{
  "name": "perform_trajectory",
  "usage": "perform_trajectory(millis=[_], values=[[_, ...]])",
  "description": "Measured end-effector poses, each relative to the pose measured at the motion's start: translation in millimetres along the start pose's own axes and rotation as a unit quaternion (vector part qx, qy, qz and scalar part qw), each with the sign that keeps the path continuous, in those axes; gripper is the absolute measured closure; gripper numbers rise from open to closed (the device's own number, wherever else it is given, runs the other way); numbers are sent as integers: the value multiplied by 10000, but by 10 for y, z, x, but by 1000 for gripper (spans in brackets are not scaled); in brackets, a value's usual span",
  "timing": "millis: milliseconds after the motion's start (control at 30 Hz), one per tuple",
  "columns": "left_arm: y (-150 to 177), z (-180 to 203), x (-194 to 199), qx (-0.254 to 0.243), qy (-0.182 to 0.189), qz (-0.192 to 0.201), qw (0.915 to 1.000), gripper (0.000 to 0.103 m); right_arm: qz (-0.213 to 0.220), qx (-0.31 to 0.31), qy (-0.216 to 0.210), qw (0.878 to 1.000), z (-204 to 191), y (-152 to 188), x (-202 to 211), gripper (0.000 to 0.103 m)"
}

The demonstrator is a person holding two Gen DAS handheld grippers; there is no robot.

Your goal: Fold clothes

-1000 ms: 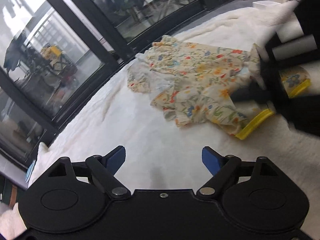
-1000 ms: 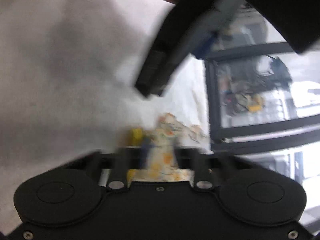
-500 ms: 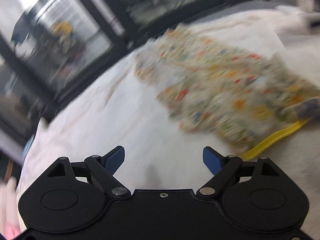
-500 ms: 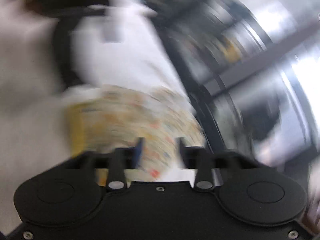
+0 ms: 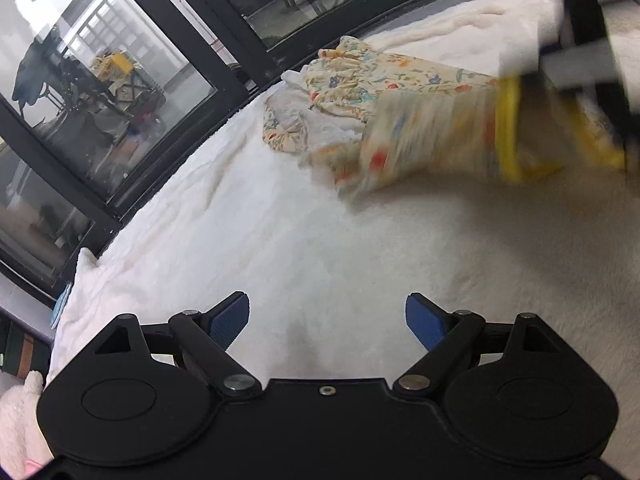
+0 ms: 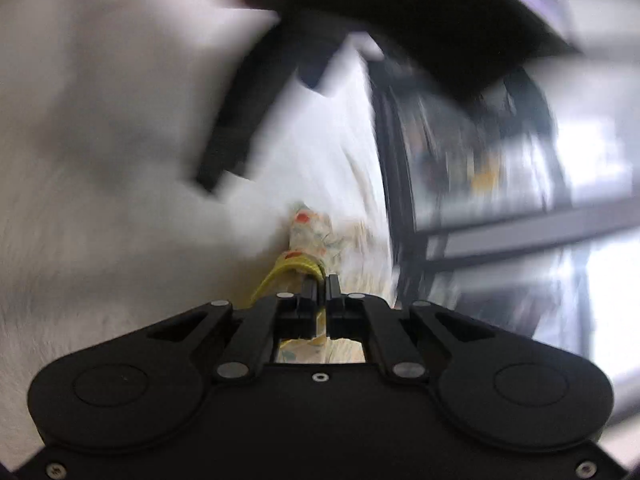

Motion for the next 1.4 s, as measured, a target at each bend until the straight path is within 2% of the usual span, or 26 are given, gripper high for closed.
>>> perform_trajectory(millis=[33, 67, 133, 167, 233, 267, 300, 333, 367, 400, 433, 467, 567, 633, 667, 700, 767, 800, 933, 1000, 1100, 1200, 1267, 1333, 1400], values=[[-17, 19, 6, 40, 30, -24, 10000, 18, -272, -775, -13, 9966, 253, 148, -17, 99], [-39, 38, 23, 57, 82, -8, 9999, 18, -493, -1485, -38, 9877, 476, 312, -31, 99], [-111, 115, 93, -12, 243, 157, 9996, 18, -797, -2499, -4, 9650, 786, 626, -13, 99], [-145, 175, 129, -98, 344, 257, 9990, 18, -1073, -3529, -39, 9295, 999, 1046, -2, 99], [-239, 365, 251, -396, 643, 588, 9954, 18, -1331, -4316, -93, 8921, 1095, 1450, 1, 99], [-283, 463, 309, -527, 756, 759, 9928, 18, -1872, -4991, -156, 8459, 1036, 1939, -20, 99], [-326, 558, 367, -651, 865, 923, 9898, 18, -2225, -5506, -235, 8042, 942, 2261, -26, 99], [-369, 649, 419, -759, 966, 1075, 9866, 18, -2465, -6022, -275, 7588, 824, 2557, 20, 99], [-425, 762, 483, -893, 1098, 1257, 9819, 18, -2588, -6392, -386, 7232, 693, 2767, 51, 99], [-510, 913, 563, -1067, 1273, 1484, 9749, 18, -2619, -6617, -435, 7012, 546, 2898, 90, 99], [-592, 1038, 614, -1198, 1400, 1639, 9691, 13, -2612, -6673, -430, 6961, 499, 2925, 105, 99], [-667, 1145, 634, -1305, 1509, 1709, 9649, 8, -2583, -6698, -443, 6948, 410, 2982, 153, 99], [-861, 1471, 576, -1596, 1787, 1643, 9569, 8, -2355, -6223, -360, 7457, 412, 2850, 117, 98], [-989, 1664, 426, -1675, 1890, 1413, 9572, 9, -2257, -5690, -164, 7906, 495, 2609, -20, 98], [-1037, 1697, 380, -1624, 1928, 1361, 9581, 11, -2169, -5517, -132, 8052, 510, 2561, -90, 98], [-1109, 1725, 317, -1523, 1959, 1321, 9597, 13, -2119, -5430, -114, 8125, 546, 2486, -40, 98], [-1181, 1742, 248, -1445, 1944, 1360, 9606, 27, -2025, -5266, -80, 8256, 623, 2329, 79, 98], [-1200, 1759, 221, -1450, 1955, 1377, 9601, 27, -1953, -5193, -55, 8320, 675, 2277, 135, 98], [-1161, 1944, 208, -1773, 2082, 1410, 9515, 29, -1736, -5142, -53, 8399, 803, 2261, 264, 98], [-1146, 2080, 190, -2013, 1981, 1488, 9477, 29, -1654, -5071, -28, 8459, 857, 2227, 313, 98], [-1149, 2197, 108, -2200, 1755, 1547, 9470, 31, -1575, -5000, -35, 8516, 894, 2185, 366, 98], [-1090, 2237, -44, -2462, 1495, 1443, 9467, 52, -1528, -4941, -7, 8559, 921, 2118, 380, 98], [-1060, 2205, -132, -2455, 1458, 1306, 9494, 76, -1527, -4877, -8, 8595, 893, 2073, 384, 98], [-1036, 2146, -161, -2383, 1459, 1217, 9524, 80, -1597, -4725, -50, 8667, 830, 2047, 377, 98], [-1024, 2072, -86, -2307, 1440, 1368, 9525, 80, -1772, -4484, -89, 8760, 738, 2030, 343, 97]])
Point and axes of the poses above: each gripper's, at about its wrist camera, not at the fingertips, and x roughly against the way its jaws point, z to its right, y to its underside, the point moved 8 cm from there along -x, roughly the way its jaws point, and after that the axes turned 9 degrees about x, right-handed, at the moved point
